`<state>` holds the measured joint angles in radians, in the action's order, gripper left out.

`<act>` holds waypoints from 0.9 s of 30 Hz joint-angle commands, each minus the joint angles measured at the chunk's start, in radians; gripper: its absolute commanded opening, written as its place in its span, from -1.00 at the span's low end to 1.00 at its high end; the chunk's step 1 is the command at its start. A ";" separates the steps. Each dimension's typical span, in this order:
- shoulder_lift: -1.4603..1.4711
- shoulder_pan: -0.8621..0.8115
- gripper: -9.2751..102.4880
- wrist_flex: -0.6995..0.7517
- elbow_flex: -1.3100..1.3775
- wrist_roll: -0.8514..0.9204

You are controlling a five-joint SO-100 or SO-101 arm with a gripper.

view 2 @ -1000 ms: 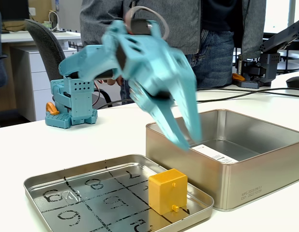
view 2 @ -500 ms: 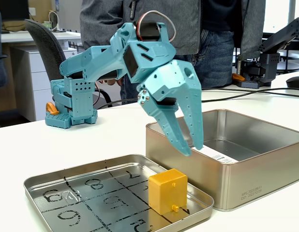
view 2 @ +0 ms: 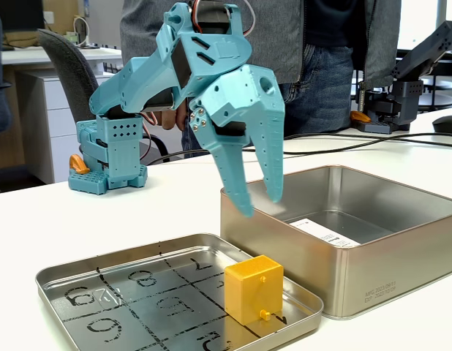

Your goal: Grasp a lego block and put it in the bin.

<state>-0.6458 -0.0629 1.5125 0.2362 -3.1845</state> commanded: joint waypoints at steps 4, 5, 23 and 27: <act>-0.069 -0.006 -0.29 -0.003 0.029 -0.063; -0.061 -0.006 -0.25 -0.009 0.029 -0.067; 0.086 -0.040 -0.13 -0.202 -0.080 0.051; 0.115 -0.032 -0.13 -0.206 -0.080 0.063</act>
<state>-0.5031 -0.0813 1.3085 0.1350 -3.1263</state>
